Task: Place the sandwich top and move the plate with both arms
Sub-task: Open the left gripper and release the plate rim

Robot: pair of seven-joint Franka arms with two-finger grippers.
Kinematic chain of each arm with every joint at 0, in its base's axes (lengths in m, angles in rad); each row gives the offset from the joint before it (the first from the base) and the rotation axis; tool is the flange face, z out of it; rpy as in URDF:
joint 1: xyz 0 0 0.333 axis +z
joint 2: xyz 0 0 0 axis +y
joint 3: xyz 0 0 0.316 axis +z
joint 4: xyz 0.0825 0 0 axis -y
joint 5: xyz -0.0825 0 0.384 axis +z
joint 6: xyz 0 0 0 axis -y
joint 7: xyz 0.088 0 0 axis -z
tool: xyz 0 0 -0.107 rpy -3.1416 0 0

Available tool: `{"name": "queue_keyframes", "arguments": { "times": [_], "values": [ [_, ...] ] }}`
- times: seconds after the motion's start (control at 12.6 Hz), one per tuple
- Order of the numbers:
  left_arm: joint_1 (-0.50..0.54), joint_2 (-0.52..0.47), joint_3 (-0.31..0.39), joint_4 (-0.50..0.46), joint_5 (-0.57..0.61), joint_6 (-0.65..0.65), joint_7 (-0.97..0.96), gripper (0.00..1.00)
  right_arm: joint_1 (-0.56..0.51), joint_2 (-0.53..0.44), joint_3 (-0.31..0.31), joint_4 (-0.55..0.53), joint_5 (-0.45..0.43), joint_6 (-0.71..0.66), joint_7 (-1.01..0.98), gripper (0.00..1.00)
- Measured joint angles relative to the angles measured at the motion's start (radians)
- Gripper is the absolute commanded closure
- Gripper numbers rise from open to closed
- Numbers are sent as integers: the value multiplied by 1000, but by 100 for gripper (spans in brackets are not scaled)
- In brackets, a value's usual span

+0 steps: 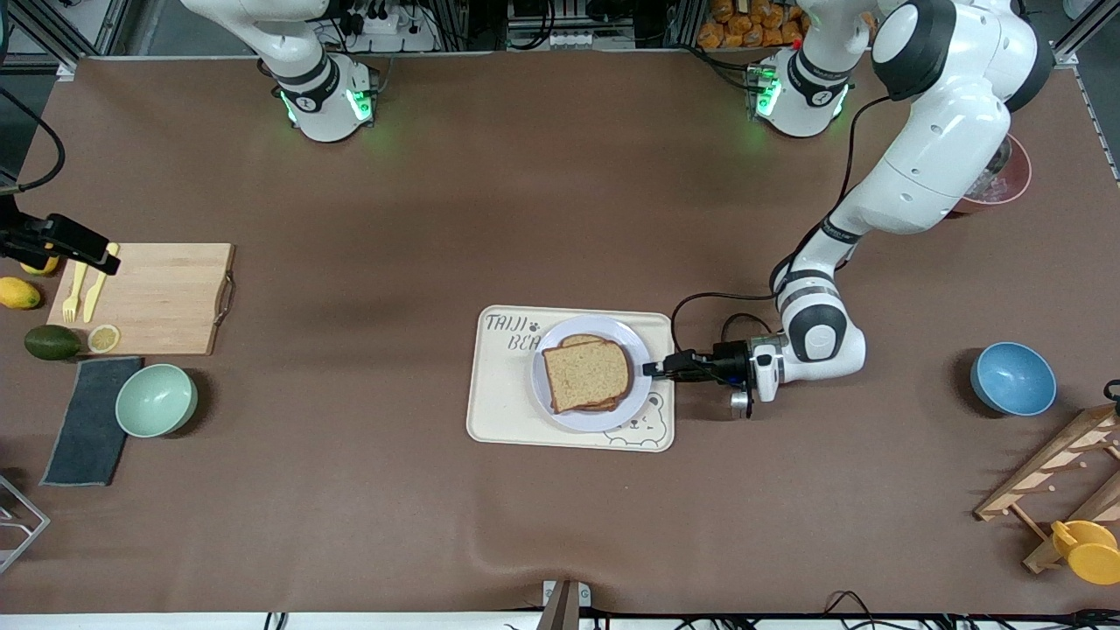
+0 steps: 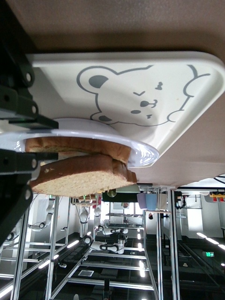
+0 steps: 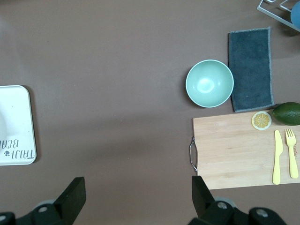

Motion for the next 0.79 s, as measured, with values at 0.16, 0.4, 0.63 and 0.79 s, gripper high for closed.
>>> {"name": "queue_keyframes", "arguments": {
  "times": [0.16,0.4,0.63,0.79],
  "values": [
    [0,1,12,2,13,-4,-18,0,0,0,2,0,1,0,0,0],
    [-4,0,13,8,16,-7,-77,0,0,0,2,0,2,1,0,0],
    [-8,-6,12,20,41,-7,-173,0,0,0,2,0,2,2,0,0],
    [-8,-10,12,33,73,-7,-245,0,0,0,2,0,2,2,0,0]
  ]
}}
